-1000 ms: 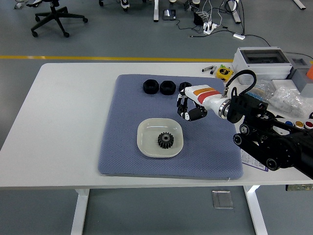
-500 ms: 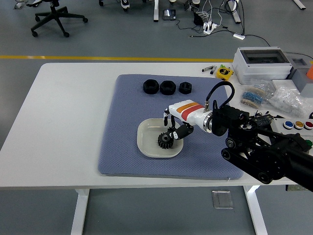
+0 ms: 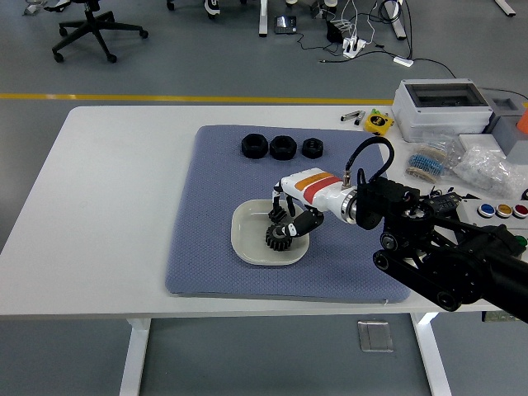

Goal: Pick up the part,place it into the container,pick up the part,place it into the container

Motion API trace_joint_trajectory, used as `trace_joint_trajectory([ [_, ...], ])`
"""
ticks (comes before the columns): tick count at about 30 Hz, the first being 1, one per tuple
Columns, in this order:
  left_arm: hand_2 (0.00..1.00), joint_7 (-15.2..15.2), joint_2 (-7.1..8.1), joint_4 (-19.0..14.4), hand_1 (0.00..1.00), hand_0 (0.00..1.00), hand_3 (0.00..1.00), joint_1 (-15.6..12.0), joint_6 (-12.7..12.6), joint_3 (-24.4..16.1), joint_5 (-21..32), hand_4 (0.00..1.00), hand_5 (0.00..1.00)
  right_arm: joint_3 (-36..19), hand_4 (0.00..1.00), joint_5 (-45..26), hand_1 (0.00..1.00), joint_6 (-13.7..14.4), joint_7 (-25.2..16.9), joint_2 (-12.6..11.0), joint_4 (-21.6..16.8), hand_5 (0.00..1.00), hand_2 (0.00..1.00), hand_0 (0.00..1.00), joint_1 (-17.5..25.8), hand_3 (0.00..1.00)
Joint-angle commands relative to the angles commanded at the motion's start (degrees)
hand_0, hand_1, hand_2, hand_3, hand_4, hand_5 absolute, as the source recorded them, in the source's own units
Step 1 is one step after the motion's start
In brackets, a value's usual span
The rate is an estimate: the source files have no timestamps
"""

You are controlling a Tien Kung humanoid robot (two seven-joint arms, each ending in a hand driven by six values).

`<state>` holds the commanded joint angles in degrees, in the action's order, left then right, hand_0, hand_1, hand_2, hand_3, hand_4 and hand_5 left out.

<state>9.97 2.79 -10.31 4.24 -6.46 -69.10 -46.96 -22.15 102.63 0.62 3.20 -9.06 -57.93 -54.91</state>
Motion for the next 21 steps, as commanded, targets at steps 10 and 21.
trace_joint_trajectory([
  [10,0.876,-0.1,-0.02,0.0,0.891,0.915,0.578,0.07,-0.03,-0.07,0.14,0.517,0.699,-6.37,0.842,-1.37,0.166,2.49,-1.28,-2.66,-7.28,0.309,0.403,0.02,0.93,0.535],
  [21,0.872,-0.95,-0.11,0.0,0.887,0.914,0.577,1.72,0.65,-0.14,0.28,0.517,0.699,-12.73,0.998,-25.93,0.794,5.76,-10.07,-10.4,-14.37,0.477,0.892,0.715,8.43,0.877],
])
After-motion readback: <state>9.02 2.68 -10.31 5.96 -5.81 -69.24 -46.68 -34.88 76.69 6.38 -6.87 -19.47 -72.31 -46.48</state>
